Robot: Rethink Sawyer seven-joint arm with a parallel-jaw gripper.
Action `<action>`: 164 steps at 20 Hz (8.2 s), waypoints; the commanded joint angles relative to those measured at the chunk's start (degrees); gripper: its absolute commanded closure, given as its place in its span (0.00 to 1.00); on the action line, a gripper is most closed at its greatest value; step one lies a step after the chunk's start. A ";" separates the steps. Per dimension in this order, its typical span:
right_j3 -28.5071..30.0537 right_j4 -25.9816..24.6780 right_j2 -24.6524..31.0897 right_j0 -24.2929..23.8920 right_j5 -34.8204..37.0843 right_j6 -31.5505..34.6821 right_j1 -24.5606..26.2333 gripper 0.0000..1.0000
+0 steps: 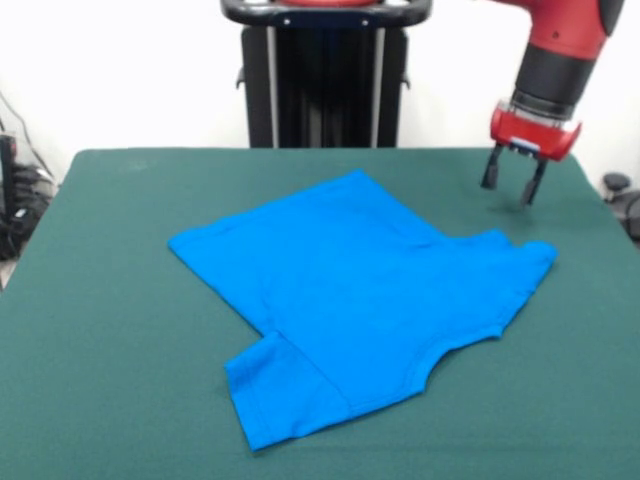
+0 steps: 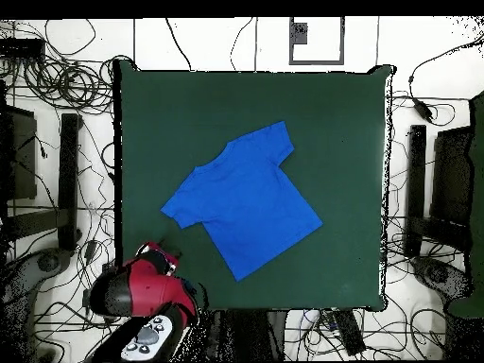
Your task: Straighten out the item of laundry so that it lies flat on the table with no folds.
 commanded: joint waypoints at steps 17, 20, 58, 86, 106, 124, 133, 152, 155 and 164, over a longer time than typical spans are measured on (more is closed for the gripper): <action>-4.20 2.81 1.46 -7.69 15.87 8.68 -7.75 0.00; -6.06 2.52 0.59 -7.80 18.34 8.87 -8.16 0.00; -17.62 1.27 -1.74 -7.37 17.72 10.82 3.74 0.00; -16.58 3.84 0.97 -5.43 8.17 13.24 10.12 0.00; -18.90 7.58 1.94 -4.01 2.84 13.62 15.37 0.00; -14.91 6.26 1.14 -4.29 10.78 11.91 7.60 0.00; -12.35 5.23 0.84 -5.27 15.99 10.31 1.74 0.00; -14.68 0.97 0.70 -13.96 22.66 3.08 -3.52 0.00; -14.77 0.74 1.10 -14.62 22.29 3.17 -3.55 0.00; -19.38 1.61 -1.13 -15.13 24.64 5.52 -0.68 0.00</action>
